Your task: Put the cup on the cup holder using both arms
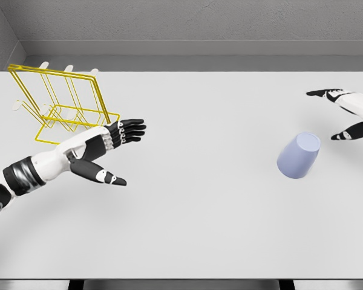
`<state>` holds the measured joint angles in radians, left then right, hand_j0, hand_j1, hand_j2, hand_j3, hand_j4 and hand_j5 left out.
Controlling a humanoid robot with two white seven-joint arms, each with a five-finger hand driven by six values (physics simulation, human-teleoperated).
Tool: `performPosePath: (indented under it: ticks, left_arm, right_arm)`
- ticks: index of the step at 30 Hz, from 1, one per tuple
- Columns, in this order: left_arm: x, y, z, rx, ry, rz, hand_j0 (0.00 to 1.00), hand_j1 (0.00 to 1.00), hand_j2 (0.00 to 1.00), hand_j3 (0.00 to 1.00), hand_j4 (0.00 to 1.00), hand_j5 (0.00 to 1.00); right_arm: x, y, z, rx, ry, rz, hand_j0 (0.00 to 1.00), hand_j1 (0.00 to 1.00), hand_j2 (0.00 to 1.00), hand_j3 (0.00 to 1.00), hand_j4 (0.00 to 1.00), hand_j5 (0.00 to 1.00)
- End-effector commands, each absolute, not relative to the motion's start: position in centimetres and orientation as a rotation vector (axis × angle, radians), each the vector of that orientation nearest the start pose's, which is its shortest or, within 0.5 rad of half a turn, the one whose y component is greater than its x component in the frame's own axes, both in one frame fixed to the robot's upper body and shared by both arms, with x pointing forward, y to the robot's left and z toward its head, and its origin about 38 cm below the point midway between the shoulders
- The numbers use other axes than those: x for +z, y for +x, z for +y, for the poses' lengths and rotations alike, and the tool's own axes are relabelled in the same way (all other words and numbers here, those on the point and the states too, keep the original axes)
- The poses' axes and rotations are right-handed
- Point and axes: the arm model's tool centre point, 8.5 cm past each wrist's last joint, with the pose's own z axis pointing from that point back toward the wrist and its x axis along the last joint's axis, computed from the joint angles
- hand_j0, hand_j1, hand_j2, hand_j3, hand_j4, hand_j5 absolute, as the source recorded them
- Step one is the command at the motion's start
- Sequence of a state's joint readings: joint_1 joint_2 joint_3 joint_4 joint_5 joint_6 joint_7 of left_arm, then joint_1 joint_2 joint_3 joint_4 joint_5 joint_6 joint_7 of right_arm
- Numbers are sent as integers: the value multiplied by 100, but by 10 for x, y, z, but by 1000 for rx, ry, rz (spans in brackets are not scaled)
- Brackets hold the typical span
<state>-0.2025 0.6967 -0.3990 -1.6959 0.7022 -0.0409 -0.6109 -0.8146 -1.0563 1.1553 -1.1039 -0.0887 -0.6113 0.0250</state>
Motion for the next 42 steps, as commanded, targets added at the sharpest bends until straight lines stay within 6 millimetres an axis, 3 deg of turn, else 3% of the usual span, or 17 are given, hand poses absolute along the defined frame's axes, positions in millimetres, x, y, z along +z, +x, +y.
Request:
performPosePath:
  ticks: [1,3,10,17,23,27,30,35,42]
  left_arm:
    - [160,361,264,-859,-703,-1459,100,100,100,100,100,100]
    - [160,361,264,-857,-704,-1459,100,100,100,100,100,100]
    - [157,367,270,-844,-685,-1452,100,100,100,100,100,100]
    - [156,374,274,-858,-644,-1449,100,100,100,100,100,100]
    - [156,374,274,-858,-646,-1448,100,100,100,100,100,100]
    - [156,374,274,-856,-645,-1451,100,100,100,100,100,100]
    - [156,374,274,-857,-644,-1450,100,100,100,100,100,100]
    - [154,377,277,-849,-637,-1444,100,100,100,100,100,100]
    - [154,377,276,-849,-638,-1446,100,100,100,100,100,100]
  right_arm:
    - [177,431,-460,1398,-444,-1418,100,100,100,100,100,100]
    - [179,430,-473,1372,-472,-1399,100,100,100,100,100,100]
    - [161,416,-484,1359,-440,-1335,100,100,100,100,100,100]
    - [159,414,-498,1273,-531,-1372,100,100,100,100,100,100]
    - [168,419,-495,1230,-582,-1442,100,100,100,100,100,100]
    - [174,426,-479,1220,-566,-1506,100,100,100,100,100,100]
    - [172,437,-454,1226,-520,-1553,100,100,100,100,100,100]
    - [173,438,-455,1147,-495,-1571,100,100,100,100,100,100]
    - [157,433,-455,990,-405,-1558,99,99,99,99,99,99]
